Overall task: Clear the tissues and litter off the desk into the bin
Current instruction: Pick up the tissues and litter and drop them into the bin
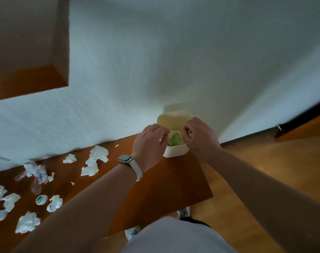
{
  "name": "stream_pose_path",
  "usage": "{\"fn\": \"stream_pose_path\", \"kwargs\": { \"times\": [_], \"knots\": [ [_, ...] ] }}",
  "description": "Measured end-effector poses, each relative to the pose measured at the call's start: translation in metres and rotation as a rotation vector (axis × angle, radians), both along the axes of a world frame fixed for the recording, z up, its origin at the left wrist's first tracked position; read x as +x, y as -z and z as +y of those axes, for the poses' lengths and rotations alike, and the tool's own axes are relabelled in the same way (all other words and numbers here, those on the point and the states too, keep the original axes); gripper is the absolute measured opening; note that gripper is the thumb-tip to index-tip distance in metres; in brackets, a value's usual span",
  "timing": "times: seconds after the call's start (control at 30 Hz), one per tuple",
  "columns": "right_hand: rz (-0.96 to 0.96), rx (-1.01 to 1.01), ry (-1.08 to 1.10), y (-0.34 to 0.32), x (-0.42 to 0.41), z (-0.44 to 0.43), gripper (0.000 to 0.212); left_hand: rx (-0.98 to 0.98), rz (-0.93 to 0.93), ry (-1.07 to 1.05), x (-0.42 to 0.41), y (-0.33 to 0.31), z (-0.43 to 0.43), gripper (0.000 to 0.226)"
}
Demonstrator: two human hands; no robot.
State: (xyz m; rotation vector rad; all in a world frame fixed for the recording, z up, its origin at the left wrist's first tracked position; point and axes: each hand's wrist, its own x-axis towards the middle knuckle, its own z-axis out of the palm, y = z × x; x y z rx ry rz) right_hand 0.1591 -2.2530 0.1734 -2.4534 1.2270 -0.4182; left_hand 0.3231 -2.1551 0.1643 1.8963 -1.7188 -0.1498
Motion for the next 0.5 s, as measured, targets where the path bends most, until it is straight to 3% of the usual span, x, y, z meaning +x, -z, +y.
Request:
{"fn": "stream_pose_path", "kwargs": {
  "times": [0.23,0.5],
  "knots": [
    [0.069,-0.003,-0.235,0.010,-0.002,-0.029,0.019,0.118,-0.081,-0.021,-0.012,0.007,-0.019,0.025],
    [0.016,-0.158,-0.634,0.009,0.042,-0.007,0.037,0.202,-0.192,-0.239,0.015,0.018,0.057,0.044]
  ]
}}
